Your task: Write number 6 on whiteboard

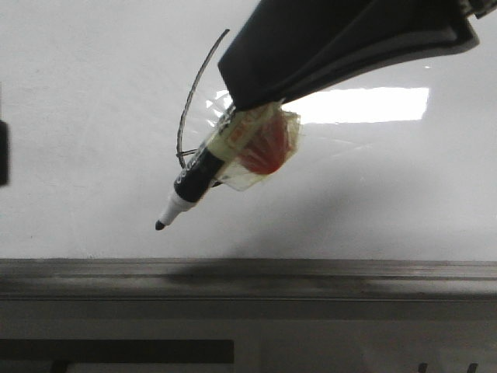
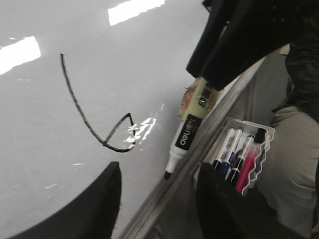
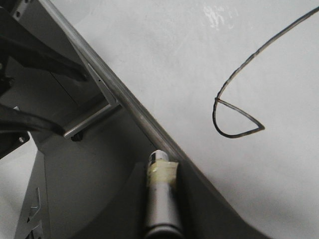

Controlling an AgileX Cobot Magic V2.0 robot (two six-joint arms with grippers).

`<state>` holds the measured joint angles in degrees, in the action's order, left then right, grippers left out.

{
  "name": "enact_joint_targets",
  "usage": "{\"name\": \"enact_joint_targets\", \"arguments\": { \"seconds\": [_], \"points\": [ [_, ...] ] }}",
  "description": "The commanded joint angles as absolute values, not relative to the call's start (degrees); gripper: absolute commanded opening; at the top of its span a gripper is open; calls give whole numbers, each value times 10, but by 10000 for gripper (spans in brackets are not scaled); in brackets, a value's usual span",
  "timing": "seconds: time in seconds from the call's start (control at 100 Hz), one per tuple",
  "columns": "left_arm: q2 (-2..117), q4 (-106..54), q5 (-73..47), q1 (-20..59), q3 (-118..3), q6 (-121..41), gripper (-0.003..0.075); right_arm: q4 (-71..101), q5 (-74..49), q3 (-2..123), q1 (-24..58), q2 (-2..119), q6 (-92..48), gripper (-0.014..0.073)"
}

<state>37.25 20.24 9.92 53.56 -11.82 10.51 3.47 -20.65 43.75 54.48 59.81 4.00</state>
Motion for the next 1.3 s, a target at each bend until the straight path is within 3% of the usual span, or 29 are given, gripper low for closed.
{"name": "enact_joint_targets", "arguments": {
  "seconds": [0.0, 0.34, 0.65, 0.84, 1.09, 1.29],
  "points": [
    [436, 210, 192, 538, -143, 106, 370, 35, -177, 454, 545, 588, 35, -55],
    [625, 255, 327, 538, -197, 106, 370, 45, -192, 454, 545, 588, 35, -55],
    [676, 245, 347, 538, -208, 106, 360, 46, -199, 454, 545, 588, 35, -55],
    [681, 240, 349, 538, -208, 106, 266, 51, -202, 454, 545, 588, 35, -55],
    [681, 210, 354, 538, -208, 106, -20, 59, -202, 454, 546, 588, 35, -55],
    [681, 211, 356, 538, -208, 106, -19, 62, -202, 454, 546, 588, 35, -55]
  ]
}}
